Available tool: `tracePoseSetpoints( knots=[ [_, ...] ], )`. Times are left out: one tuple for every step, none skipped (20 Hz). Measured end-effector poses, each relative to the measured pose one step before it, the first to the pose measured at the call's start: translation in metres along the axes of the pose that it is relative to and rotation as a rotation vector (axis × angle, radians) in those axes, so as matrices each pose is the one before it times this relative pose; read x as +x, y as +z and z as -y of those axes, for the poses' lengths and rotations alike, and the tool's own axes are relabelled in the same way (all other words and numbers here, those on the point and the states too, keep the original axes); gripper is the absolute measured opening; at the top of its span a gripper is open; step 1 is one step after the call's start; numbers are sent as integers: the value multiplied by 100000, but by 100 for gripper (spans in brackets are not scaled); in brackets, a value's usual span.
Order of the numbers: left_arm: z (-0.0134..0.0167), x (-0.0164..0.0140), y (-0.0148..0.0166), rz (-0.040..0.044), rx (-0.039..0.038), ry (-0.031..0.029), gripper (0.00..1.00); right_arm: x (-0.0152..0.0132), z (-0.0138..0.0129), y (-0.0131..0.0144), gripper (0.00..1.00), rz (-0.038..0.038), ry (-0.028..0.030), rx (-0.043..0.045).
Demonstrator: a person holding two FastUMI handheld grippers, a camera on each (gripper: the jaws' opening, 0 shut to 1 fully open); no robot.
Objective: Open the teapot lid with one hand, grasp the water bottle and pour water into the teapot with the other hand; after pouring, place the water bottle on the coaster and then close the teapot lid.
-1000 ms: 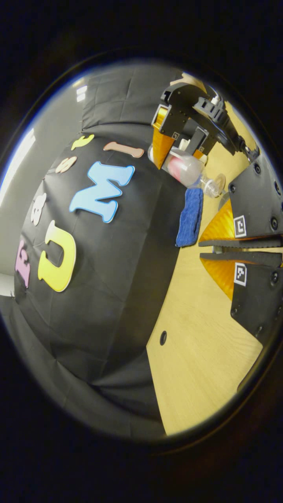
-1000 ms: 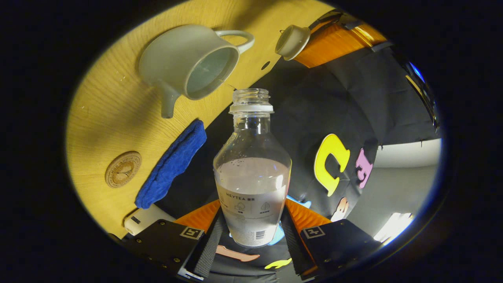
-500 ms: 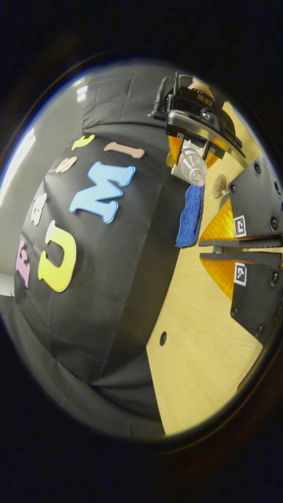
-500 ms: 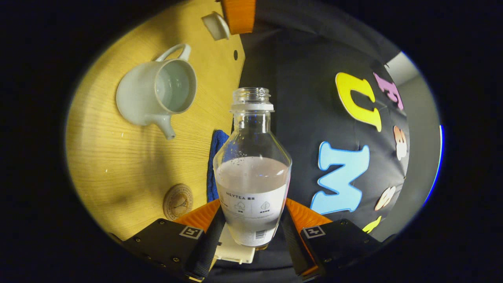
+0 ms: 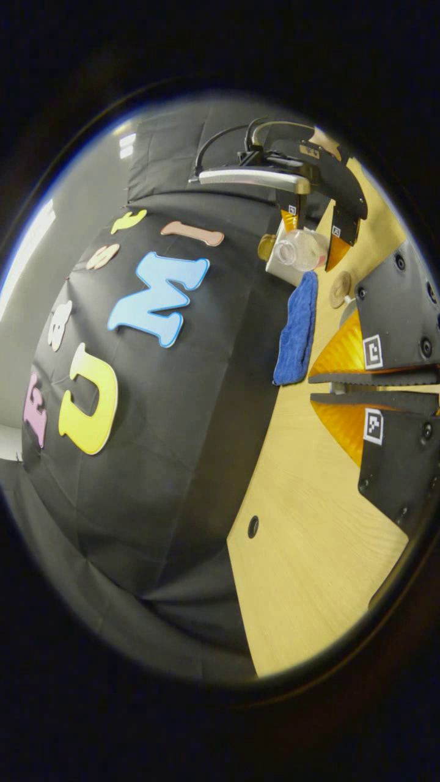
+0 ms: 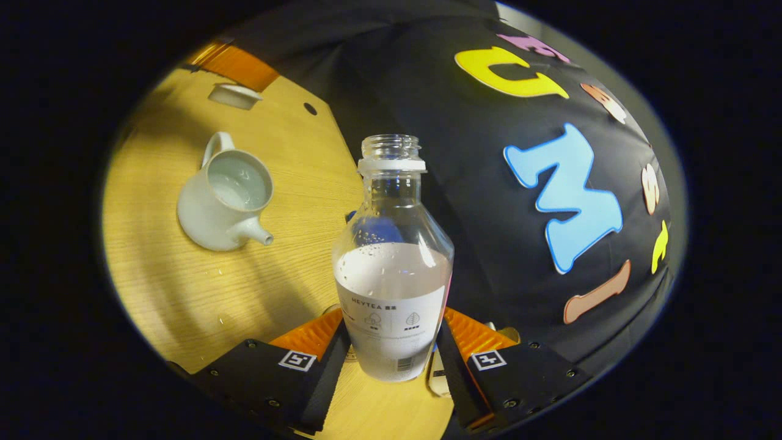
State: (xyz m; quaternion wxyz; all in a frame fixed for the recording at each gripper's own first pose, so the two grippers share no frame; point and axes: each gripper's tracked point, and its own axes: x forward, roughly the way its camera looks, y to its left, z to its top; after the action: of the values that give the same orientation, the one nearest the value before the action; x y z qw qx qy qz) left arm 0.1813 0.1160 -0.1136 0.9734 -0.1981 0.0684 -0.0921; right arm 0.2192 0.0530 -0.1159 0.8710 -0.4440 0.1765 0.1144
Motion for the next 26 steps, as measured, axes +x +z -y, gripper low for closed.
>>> tracePoseSetpoints(
  knots=[
    [32, -8, 32, 255, 54, -23, 11, -100, 69, -344, 77, 92, 573, 5561],
    [69, 146, -48, -15, -55, -111, 11, 326, 463, -316, 77, 341, 68, 5501],
    [49, -1, 15, -236, -29, -335, 11, 317, 212, -384, 77, -327, 715, 5402],
    [34, -27, -153, -534, 176, -362, 11, 318, 152, -382, 77, -348, 1307, 5510],
    [50, 92, -191, -703, 303, -172, 11, 352, 188, -424, 77, -561, 1000, 6029],
    [65, 72, -96, -342, 102, -294, 11, 275, 146, -371, 77, -269, 797, 6091],
    [37, 30, -27, -179, 6, -121, 11, 308, 30, -208, 77, -142, 1089, 5761],
    [-53, -27, 28, 6, 109, 20, 11, 358, 133, -239, 77, -380, 924, 5429],
    [-11, 22, 95, 275, 75, 37, 12, 259, 130, -261, 77, 79, 964, 5302],
    [-23, -95, 156, 465, 82, 175, 12, 285, 52, 77, 77, 262, 1331, 5274],
    [-41, -97, 142, 585, 48, 99, 12, 272, 42, 127, 77, 810, 1280, 5447],
    [-31, -9, 166, 477, -11, 137, 11, 293, 99, 90, 77, 487, 882, 5098],
    [44, -40, 16, 76, 71, -76, 11, 383, 83, 167, 77, 125, 730, 4798],
    [42, -16, -191, -136, -10, -103, 11, 450, -76, 72, 77, 393, 925, 4802],
    [14, 40, -68, -264, -41, -194, 11, 371, -126, 95, 77, 538, 1074, 4547],
    [-43, 112, 50, -212, 72, 28, 11, 232, -150, -108, 77, 29, 1163, 4243],
    [36, -74, -1, -162, -42, -143, 11, 204, -224, -279, 77, -767, 1238, 3743],
    [53, 57, -95, -21, -77, -152, 11, 210, -178, -381, 77, -1355, 1018, 2616],
    [52, -23, 28, 118, 30, -173, 11, 224, -39, -358, 78, -229, 341, 1815],
    [-53, -26, 68, 53, 35, -4, 11, 147, 105, -30, 78, 566, -144, 1112],
    [-19, 25, 106, -28, 115, -14, 11, 172, 43, 242, 78, 1533, -306, 1131],
    [74, 23, -167, -51, 58, -64, 11, 139, -123, -82, 78, 444, 328, 1708],
    [-6, 25, -86, -186, -99, 4, 11, 121, -83, -128, 78, -642, 327, 1450],
    [-2, -68, 27, -245, 11, -93, 11, 44, 65, 126, 78, 404, -194, 423],
    [72, 25, -18, -184, 76, -134, 11, 31, 4, 184, 78, 544, -38, -164],
    [-33, 24, 55, 15, 68, -116, 11, 60, 4, 24, 78, 52, -129, -453]
  ],
)
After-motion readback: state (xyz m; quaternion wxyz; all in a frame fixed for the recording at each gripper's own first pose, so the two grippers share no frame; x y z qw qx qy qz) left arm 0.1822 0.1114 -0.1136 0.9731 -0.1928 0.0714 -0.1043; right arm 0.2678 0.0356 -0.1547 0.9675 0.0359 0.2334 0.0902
